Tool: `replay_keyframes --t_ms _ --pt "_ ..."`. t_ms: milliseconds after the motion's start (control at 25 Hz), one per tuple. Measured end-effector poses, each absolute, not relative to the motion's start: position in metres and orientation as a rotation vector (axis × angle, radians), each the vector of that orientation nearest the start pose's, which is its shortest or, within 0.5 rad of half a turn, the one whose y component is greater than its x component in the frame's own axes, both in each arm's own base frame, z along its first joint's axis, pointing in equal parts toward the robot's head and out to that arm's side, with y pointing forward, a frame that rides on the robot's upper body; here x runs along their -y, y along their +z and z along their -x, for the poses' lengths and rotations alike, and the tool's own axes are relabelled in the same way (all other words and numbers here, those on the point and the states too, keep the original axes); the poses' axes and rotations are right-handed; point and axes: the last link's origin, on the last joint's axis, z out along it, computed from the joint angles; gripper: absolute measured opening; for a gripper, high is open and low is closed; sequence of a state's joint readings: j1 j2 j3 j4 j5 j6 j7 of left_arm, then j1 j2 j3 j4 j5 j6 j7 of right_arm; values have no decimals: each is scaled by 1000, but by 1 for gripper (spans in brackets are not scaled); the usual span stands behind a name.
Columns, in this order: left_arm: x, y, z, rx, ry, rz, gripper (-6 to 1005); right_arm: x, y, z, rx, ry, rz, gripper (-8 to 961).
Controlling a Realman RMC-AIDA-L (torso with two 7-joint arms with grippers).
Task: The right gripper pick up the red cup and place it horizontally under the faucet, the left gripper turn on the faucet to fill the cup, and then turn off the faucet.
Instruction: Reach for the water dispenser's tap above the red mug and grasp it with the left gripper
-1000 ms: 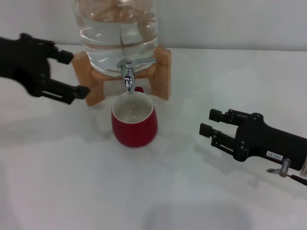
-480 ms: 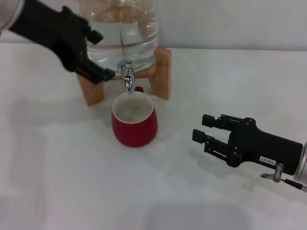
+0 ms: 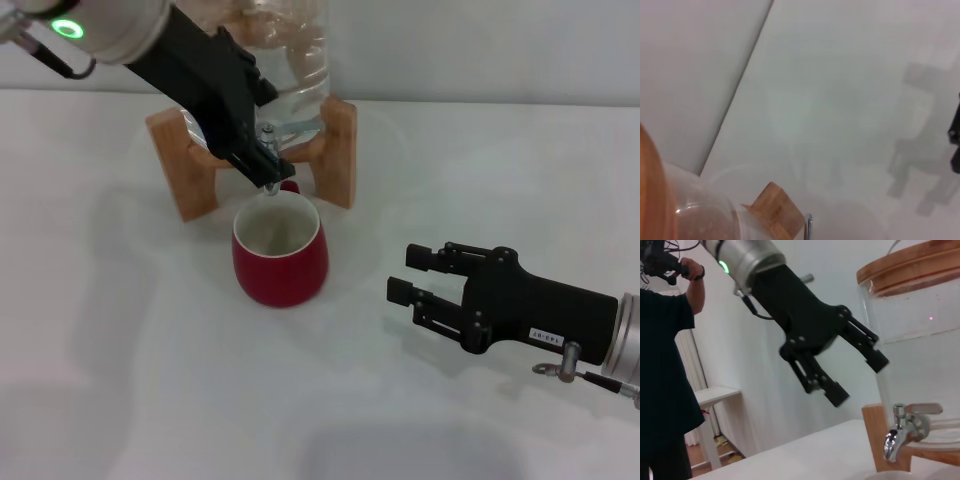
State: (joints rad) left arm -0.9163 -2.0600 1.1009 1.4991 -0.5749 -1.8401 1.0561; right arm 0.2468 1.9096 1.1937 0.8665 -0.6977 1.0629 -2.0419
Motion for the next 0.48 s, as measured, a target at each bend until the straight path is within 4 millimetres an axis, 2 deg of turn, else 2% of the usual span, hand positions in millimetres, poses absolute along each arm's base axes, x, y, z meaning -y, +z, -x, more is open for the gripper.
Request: replay_keyframes --t_ms 240,480 --pt "-385 54 59 7 447 2782 887 -288 -47 -218 -439 996 2603 468" --pt "-385 48 55 -24 458 2773 887 -288 -47 -219 -312 961 2597 468"
